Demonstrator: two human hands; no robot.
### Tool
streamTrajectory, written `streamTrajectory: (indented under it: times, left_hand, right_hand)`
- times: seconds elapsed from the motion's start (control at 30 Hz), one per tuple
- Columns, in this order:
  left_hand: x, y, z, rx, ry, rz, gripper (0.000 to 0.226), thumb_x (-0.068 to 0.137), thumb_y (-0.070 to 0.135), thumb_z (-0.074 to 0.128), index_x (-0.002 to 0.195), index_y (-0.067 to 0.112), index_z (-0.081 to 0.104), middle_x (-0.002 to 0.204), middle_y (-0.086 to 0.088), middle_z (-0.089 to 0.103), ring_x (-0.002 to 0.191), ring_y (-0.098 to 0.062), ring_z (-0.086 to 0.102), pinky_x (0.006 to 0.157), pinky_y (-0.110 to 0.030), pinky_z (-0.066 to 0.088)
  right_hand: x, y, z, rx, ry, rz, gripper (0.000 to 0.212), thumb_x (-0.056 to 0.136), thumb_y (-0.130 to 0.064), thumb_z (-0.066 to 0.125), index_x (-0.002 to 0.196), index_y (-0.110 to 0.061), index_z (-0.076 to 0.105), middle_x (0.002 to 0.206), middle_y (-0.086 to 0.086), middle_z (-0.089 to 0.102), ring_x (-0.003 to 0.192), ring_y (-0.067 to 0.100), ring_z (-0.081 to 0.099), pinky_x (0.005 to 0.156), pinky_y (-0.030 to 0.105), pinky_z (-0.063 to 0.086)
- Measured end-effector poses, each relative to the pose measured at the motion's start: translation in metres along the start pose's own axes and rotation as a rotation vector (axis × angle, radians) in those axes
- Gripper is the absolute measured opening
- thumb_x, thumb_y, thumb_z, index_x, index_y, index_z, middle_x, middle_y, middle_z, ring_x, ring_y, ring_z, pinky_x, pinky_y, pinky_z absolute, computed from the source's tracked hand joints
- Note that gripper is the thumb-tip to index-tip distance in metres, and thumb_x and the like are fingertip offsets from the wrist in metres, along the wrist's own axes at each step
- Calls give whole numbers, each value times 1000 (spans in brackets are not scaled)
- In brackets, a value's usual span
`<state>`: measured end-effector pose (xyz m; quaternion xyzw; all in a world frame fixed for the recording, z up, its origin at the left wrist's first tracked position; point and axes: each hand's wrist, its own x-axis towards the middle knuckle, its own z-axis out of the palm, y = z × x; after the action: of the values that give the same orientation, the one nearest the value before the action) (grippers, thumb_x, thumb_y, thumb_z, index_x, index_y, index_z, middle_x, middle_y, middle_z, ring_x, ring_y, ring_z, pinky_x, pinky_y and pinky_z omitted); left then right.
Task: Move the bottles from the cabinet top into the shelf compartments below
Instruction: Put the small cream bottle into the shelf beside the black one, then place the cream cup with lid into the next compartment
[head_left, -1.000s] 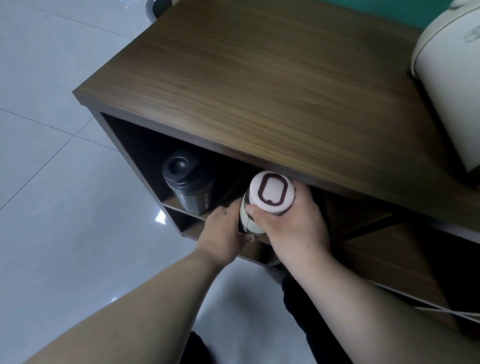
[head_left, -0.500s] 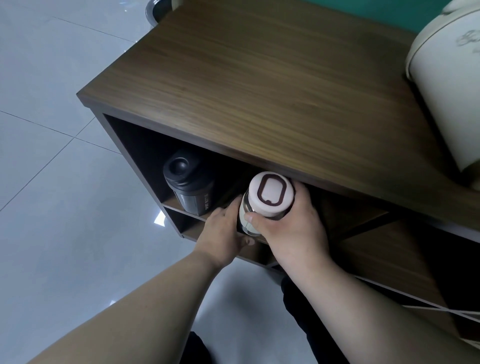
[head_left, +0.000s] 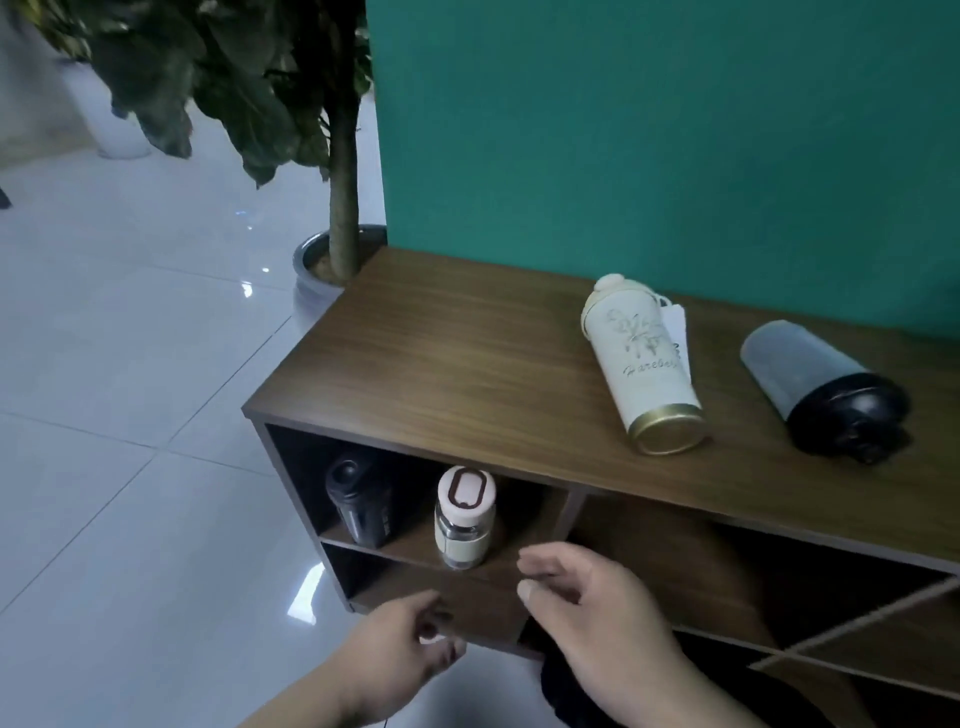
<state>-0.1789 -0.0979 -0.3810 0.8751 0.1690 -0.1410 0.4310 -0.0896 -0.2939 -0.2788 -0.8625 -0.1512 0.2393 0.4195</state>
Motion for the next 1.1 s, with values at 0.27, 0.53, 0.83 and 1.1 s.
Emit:
streamTrajectory:
  times: [0.27,0.53,0.83,1.1]
  left_hand:
    - [-42,99,-36,-56,174,78,14,88,38,73,101,35,74,96,13,77,87,4,69,85,-17,54]
    - [-35,165,-50,-337,239,98,17,85,38,76,99,28,77,92,-9,79,77,-11,67,81,-35,55]
    - [17,226,-52,-552,285,136,40,97,38,65,134,22,59,118,-4,74,100,-23,76,89,-38,60]
    - [-5,228,-7,-485,105,435,73,74,25,86,139,22,53,130,-2,72,124,-24,66,103,-48,53]
  right_hand:
    - [23,-68,-123,-221,585,-152,56,81,-44,69,132,-22,56,132,0,54,125,26,48,100,40,43]
    - [89,-74,-143,-190,297,147,87,65,-64,69,134,-20,38,116,5,61,96,31,63,72,37,51]
    - [41,-35,-136,263,231,-99,61,65,-42,74,118,-51,45,111,-16,68,93,8,66,80,35,55]
    - [-41,13,-126,428,154,-340,104,62,-3,90,140,-50,41,123,-21,69,113,-3,65,86,21,56]
